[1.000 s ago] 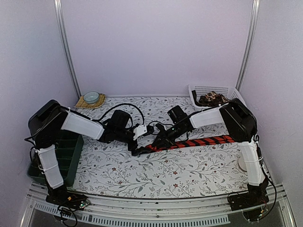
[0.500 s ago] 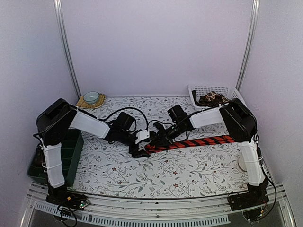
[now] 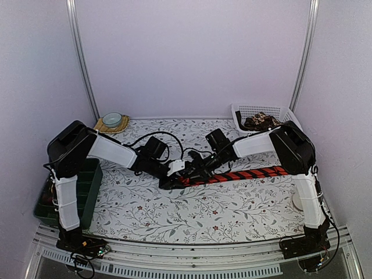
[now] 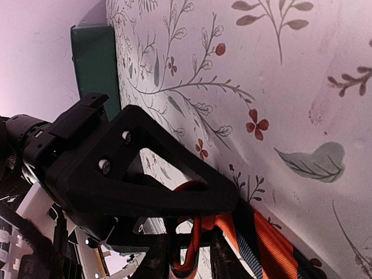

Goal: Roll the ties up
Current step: Roll the tie at the center of the board.

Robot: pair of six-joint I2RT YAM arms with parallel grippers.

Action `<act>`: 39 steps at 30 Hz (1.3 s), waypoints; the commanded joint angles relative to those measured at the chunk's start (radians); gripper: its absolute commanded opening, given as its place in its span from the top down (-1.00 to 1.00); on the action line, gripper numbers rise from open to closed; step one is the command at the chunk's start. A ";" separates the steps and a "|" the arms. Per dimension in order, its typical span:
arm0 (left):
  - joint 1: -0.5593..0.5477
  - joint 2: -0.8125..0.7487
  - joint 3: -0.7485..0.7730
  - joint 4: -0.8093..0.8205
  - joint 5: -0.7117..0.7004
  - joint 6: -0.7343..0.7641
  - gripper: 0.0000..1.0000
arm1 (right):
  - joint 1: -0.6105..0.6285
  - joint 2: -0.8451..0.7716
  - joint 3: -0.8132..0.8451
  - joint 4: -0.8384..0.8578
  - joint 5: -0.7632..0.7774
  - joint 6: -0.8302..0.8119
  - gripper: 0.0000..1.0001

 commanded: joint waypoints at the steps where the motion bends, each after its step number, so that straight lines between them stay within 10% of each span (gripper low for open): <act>1: 0.002 0.015 0.002 -0.039 -0.009 0.005 0.21 | -0.001 0.004 0.043 -0.036 0.022 -0.017 0.47; 5: -0.004 0.011 -0.004 -0.040 -0.028 -0.001 0.33 | -0.002 -0.007 0.056 -0.076 0.053 -0.047 0.43; 39: -0.015 -0.040 -0.044 0.027 -0.157 -0.239 -0.61 | -0.002 -0.017 0.058 -0.105 0.193 -0.126 0.81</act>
